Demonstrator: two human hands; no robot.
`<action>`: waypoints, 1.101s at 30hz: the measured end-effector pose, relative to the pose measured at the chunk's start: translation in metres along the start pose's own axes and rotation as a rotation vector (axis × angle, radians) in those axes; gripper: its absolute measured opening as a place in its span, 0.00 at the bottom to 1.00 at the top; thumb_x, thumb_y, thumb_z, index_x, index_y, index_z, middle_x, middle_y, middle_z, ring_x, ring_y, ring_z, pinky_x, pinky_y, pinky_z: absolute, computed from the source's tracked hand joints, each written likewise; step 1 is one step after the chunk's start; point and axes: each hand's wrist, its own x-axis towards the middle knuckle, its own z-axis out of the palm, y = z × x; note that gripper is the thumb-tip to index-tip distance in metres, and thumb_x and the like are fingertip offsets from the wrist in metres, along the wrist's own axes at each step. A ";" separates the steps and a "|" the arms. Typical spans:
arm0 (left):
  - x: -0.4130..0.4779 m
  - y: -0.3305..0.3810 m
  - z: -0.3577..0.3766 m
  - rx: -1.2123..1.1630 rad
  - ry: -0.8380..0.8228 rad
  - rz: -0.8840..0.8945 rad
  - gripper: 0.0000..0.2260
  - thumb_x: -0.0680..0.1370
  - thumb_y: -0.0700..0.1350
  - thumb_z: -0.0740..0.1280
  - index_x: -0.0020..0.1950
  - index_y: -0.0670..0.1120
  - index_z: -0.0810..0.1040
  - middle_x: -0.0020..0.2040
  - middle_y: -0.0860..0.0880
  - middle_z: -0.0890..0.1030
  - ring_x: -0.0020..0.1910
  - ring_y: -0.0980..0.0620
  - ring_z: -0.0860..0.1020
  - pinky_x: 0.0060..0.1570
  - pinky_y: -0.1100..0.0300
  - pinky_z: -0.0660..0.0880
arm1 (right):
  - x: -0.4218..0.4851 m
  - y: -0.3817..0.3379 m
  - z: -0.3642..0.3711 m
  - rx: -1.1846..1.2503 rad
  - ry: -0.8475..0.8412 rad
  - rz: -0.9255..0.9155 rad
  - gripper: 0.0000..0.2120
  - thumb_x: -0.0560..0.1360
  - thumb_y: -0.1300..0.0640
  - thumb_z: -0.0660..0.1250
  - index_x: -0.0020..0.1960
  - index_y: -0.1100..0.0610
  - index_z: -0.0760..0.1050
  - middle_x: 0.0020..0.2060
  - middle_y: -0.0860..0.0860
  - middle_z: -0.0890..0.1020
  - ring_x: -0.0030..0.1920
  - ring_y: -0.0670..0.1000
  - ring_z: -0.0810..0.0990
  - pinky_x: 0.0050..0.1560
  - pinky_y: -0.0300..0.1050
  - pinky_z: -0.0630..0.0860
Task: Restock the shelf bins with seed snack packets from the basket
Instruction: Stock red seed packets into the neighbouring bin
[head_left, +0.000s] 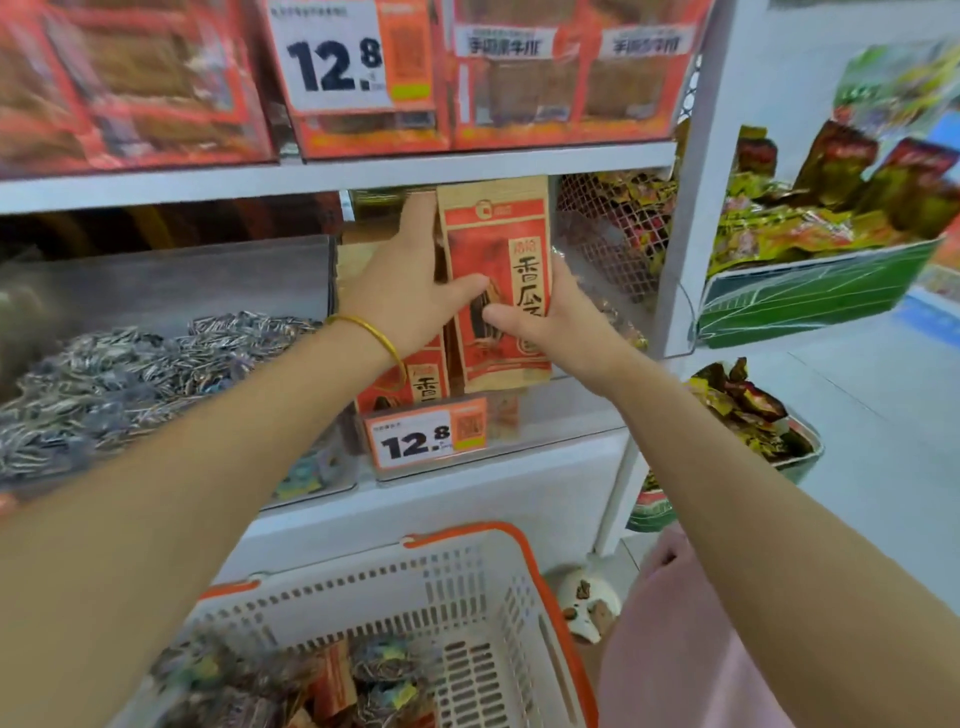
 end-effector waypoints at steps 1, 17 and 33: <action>0.000 -0.002 0.001 0.007 0.010 -0.016 0.28 0.75 0.45 0.69 0.70 0.45 0.60 0.64 0.49 0.73 0.61 0.49 0.75 0.60 0.50 0.73 | 0.004 0.002 0.001 -0.005 0.001 0.006 0.29 0.72 0.56 0.72 0.67 0.57 0.60 0.59 0.54 0.78 0.57 0.50 0.79 0.58 0.53 0.77; -0.007 -0.005 -0.012 0.519 -0.079 -0.012 0.20 0.80 0.56 0.54 0.67 0.50 0.72 0.62 0.46 0.75 0.63 0.43 0.69 0.58 0.47 0.67 | -0.003 -0.015 -0.003 -0.241 -0.020 0.182 0.27 0.76 0.46 0.64 0.71 0.53 0.59 0.51 0.49 0.75 0.51 0.50 0.79 0.49 0.55 0.80; -0.048 -0.038 -0.015 0.562 -0.065 -0.024 0.27 0.78 0.57 0.43 0.71 0.49 0.67 0.70 0.46 0.69 0.70 0.47 0.65 0.68 0.48 0.64 | -0.015 -0.017 0.021 -0.512 0.221 -0.219 0.34 0.77 0.60 0.65 0.77 0.52 0.50 0.75 0.52 0.59 0.74 0.49 0.57 0.68 0.39 0.58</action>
